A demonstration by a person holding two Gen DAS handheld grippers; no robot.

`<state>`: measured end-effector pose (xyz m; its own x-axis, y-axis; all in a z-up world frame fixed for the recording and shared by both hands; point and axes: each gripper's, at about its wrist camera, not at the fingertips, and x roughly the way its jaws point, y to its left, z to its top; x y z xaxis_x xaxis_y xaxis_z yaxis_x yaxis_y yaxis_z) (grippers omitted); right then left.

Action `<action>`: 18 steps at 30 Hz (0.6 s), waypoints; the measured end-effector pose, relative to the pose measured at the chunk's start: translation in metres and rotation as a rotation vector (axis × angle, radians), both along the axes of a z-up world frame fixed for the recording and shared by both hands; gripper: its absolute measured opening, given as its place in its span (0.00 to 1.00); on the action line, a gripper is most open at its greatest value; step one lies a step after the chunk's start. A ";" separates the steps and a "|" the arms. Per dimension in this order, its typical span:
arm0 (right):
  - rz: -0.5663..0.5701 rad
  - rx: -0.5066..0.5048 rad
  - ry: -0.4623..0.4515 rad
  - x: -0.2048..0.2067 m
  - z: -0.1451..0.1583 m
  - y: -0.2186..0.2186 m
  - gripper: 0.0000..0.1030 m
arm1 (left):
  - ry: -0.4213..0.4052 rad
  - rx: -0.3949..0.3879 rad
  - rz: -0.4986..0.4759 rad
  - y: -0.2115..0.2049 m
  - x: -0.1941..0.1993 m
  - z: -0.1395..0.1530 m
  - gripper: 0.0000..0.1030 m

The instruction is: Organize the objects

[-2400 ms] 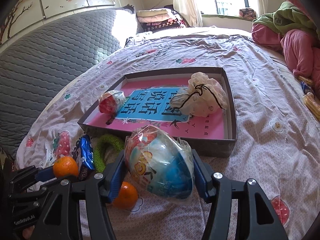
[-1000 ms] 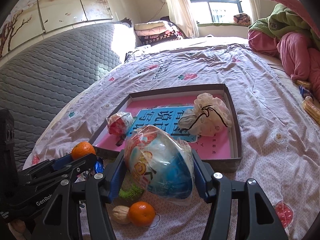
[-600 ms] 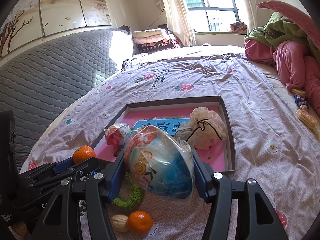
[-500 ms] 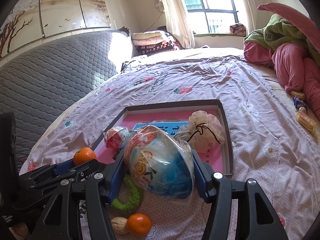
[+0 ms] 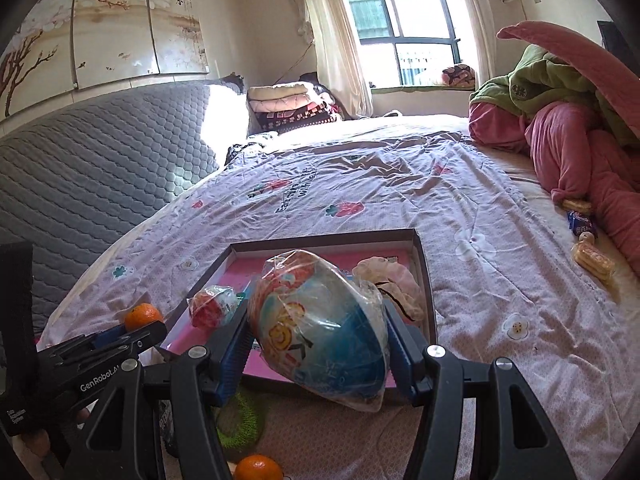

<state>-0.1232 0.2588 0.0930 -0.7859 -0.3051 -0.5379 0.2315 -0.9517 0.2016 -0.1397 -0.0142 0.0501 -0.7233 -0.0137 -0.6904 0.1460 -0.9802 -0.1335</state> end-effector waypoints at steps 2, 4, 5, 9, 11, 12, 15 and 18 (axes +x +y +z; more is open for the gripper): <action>-0.008 -0.002 0.001 -0.003 -0.001 0.001 0.59 | -0.006 -0.006 0.012 -0.003 -0.004 -0.002 0.39; -0.015 -0.008 -0.004 -0.007 -0.002 0.003 0.59 | -0.014 -0.008 0.014 -0.004 -0.008 -0.005 0.39; -0.017 -0.011 -0.005 -0.009 -0.003 0.004 0.59 | -0.019 -0.010 0.016 -0.004 -0.010 -0.007 0.39; -0.034 -0.022 -0.010 -0.018 -0.005 0.009 0.59 | -0.038 -0.009 0.012 -0.003 -0.018 -0.014 0.39; -0.039 -0.023 -0.016 -0.021 -0.008 0.011 0.59 | -0.049 -0.012 0.006 -0.001 -0.023 -0.017 0.39; -0.046 -0.023 -0.020 -0.023 -0.009 0.012 0.59 | -0.053 -0.009 0.003 0.000 -0.024 -0.019 0.39; -0.046 -0.027 -0.036 -0.028 -0.014 0.013 0.59 | -0.069 -0.015 -0.011 0.004 -0.029 -0.024 0.39; -0.043 -0.017 -0.059 -0.033 -0.021 0.011 0.59 | -0.085 -0.017 -0.020 0.007 -0.032 -0.029 0.39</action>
<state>-0.1563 0.2695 0.0720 -0.7658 -0.2810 -0.5784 0.1776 -0.9569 0.2298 -0.1716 -0.0068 0.0209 -0.6627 -0.0124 -0.7488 0.1366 -0.9851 -0.1045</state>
